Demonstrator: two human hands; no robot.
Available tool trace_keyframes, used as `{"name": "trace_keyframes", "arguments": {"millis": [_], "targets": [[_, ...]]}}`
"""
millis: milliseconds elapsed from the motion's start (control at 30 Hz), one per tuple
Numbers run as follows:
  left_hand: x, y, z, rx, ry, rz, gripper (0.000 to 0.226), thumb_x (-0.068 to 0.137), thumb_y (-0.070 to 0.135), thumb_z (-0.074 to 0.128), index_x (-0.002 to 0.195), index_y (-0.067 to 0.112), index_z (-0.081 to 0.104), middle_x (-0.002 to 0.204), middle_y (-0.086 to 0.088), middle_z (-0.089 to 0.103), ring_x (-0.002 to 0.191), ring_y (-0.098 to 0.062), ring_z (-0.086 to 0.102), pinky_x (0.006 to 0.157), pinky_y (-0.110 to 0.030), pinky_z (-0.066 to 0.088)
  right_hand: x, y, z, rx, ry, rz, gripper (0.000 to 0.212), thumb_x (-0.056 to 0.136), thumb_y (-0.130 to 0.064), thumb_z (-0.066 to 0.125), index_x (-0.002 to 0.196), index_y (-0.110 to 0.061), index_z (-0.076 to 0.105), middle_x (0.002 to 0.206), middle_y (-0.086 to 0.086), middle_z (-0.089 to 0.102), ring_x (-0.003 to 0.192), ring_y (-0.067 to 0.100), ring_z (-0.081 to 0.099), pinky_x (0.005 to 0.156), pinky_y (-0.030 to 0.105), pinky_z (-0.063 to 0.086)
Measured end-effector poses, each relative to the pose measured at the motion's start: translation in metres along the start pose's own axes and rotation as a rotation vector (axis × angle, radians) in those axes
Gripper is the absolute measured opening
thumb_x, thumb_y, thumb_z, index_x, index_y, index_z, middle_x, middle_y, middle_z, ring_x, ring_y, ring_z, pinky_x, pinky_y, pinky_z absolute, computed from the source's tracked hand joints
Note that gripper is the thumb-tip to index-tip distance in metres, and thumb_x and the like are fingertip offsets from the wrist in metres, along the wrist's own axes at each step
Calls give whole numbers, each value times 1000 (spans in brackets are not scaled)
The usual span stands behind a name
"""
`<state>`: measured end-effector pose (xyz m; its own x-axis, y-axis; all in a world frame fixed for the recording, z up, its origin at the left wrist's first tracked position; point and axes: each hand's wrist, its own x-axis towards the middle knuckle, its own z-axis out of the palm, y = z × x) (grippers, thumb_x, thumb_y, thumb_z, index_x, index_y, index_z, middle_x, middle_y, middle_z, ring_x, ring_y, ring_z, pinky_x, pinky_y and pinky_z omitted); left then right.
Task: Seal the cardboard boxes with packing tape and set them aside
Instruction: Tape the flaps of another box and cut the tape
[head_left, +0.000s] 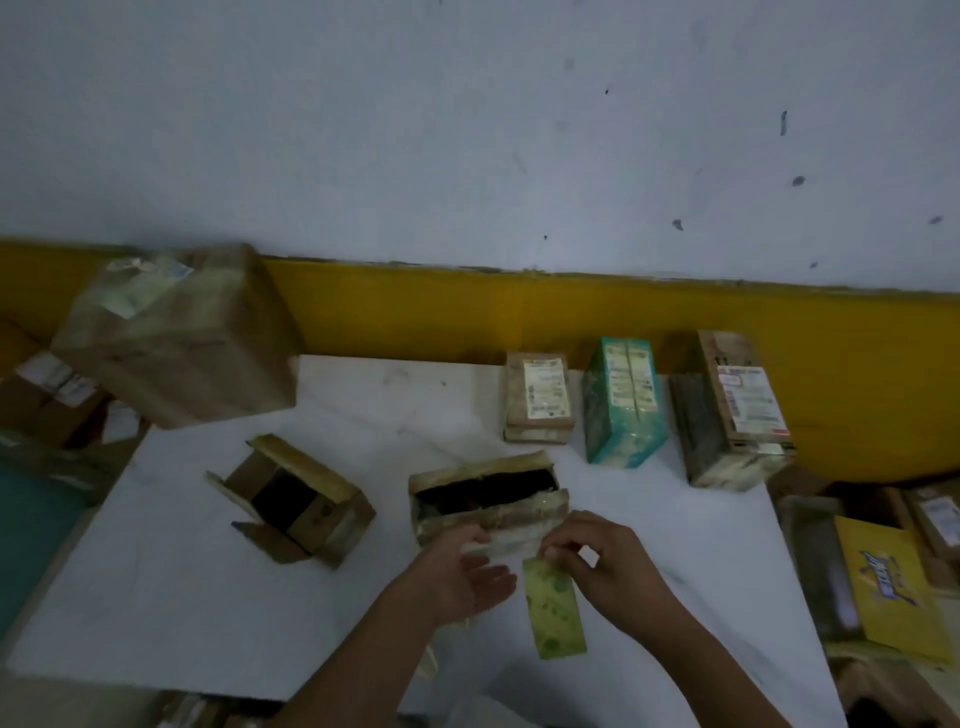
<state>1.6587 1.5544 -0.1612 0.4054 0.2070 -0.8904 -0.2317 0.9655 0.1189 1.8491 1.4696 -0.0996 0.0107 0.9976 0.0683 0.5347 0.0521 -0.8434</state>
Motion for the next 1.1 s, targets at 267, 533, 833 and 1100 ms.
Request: {"name": "trace_keyframes", "arguments": {"millis": [267,533,833,1100], "targets": [[14,39,19,-210,93,44,45,96,19,57,136,0,44,120,-28,57,91,-43,62,53,-52,58,14,-2,2,57,-72,33,38,83,-1,71,74,-38,68,79,-21,68,76,5,63,71,10,44],[27,-9,1,-214,58,259,19,94,-2,54,112,-5,60,81,-18,72,68,-25,70,51,-30,59,20,4,10,109,-161,94,35,85,-1,69,73,-34,68,78,-19,69,77,4,64,74,14,47],[40,-25,-13,-86,87,259,15,94,18,60,103,6,63,78,-6,75,78,-21,69,67,-32,60,76,-4,2,185,-207,206,27,89,-5,66,72,-26,67,72,-18,66,71,-5,58,69,8,42],[43,-24,-15,-79,78,256,18,96,20,59,106,6,63,86,-7,76,88,-23,68,72,-34,56,124,2,2,-7,-683,356,14,90,-17,64,78,-21,71,78,-11,68,75,-1,60,75,16,45]]}}
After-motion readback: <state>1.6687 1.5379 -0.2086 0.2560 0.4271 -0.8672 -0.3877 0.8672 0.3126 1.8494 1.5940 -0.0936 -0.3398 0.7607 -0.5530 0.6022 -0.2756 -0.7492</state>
